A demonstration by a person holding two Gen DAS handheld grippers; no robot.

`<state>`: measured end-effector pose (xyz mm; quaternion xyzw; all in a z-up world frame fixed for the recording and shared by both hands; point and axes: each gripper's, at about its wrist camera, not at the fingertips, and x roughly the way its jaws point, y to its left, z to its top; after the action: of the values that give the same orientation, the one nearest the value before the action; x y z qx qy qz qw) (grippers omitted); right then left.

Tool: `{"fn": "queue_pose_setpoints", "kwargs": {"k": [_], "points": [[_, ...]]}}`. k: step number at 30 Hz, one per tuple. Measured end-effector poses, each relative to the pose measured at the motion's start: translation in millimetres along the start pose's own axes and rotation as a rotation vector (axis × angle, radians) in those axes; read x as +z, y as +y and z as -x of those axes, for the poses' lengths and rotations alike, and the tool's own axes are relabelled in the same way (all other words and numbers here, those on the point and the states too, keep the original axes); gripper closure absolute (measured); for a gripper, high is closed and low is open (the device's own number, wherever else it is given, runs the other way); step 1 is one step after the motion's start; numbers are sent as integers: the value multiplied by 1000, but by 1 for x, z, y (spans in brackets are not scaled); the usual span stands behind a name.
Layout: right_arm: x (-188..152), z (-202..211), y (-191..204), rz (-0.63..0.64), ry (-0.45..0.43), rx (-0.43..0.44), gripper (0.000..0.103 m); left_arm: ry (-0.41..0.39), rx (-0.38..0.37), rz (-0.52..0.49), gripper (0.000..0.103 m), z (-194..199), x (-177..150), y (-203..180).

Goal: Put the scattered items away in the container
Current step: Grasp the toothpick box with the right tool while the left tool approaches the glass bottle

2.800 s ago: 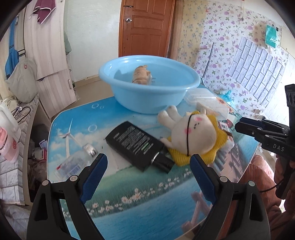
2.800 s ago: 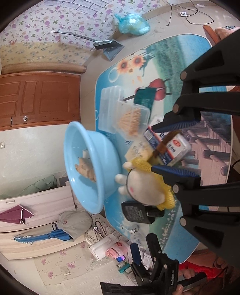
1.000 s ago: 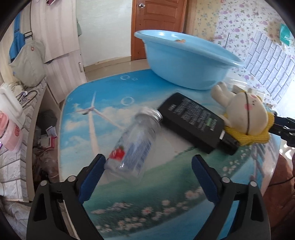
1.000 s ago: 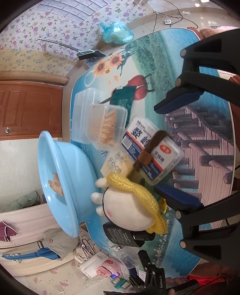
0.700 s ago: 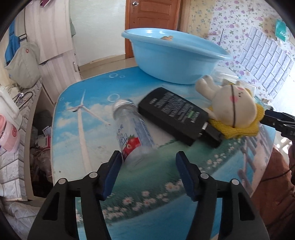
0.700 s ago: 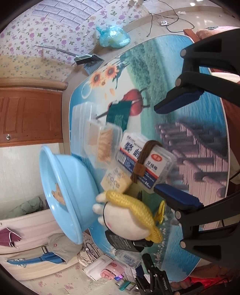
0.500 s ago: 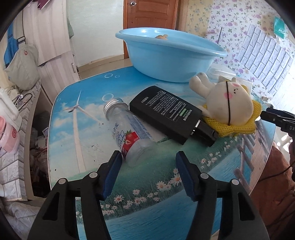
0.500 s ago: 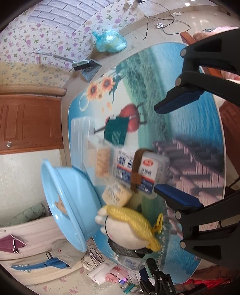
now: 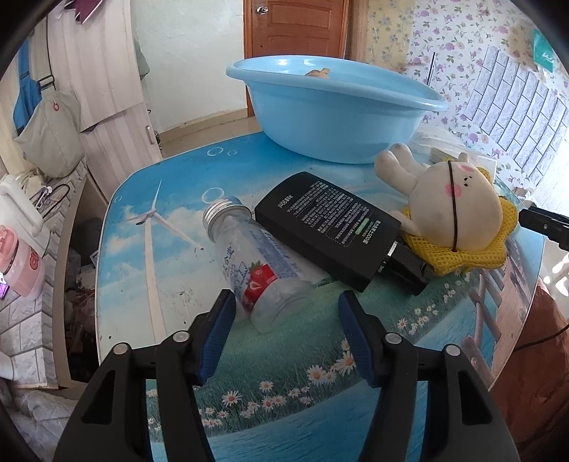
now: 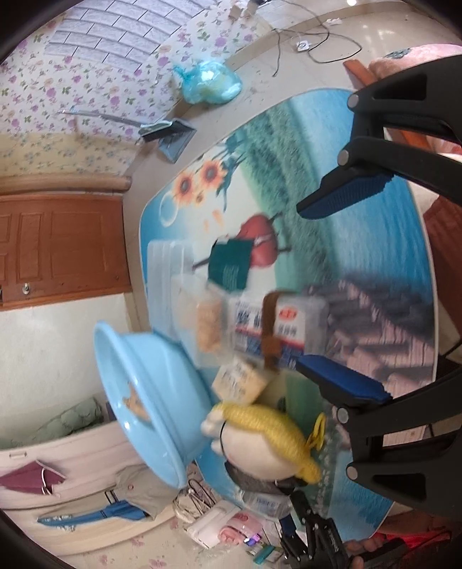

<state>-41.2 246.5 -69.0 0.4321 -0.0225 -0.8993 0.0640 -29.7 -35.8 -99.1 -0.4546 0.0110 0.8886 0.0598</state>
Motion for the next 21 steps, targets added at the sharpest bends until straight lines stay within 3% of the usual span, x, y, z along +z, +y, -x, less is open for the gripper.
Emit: {"fn": "queue_pose_setpoints", "kwargs": {"k": [3, 5, 13, 17, 18, 20, 21], "points": [[2, -8, 6, 6, 8, -14, 21, -7, 1, 4, 56, -1, 2, 0], [4, -11, 9, 9, 10, -22, 12, -8, 2, 5, 59, -1, 2, 2], [13, -21, 23, 32, 27, 2, 12, -13, 4, 25, 75, 1, 2, 9], [13, -29, 26, 47, 35, -29, 12, -10, -7, 38, 86, 4, 0, 11], [13, -31, 24, 36, 42, -23, 13, -8, -9, 42, 88, 5, -1, 12], [12, -33, 20, 22, 64, 11, 44, -3, -14, 52, 92, 6, -2, 12], [12, -33, 19, 24, 67, 14, 44, -1, -16, 53, 93, 6, -2, 12]]}}
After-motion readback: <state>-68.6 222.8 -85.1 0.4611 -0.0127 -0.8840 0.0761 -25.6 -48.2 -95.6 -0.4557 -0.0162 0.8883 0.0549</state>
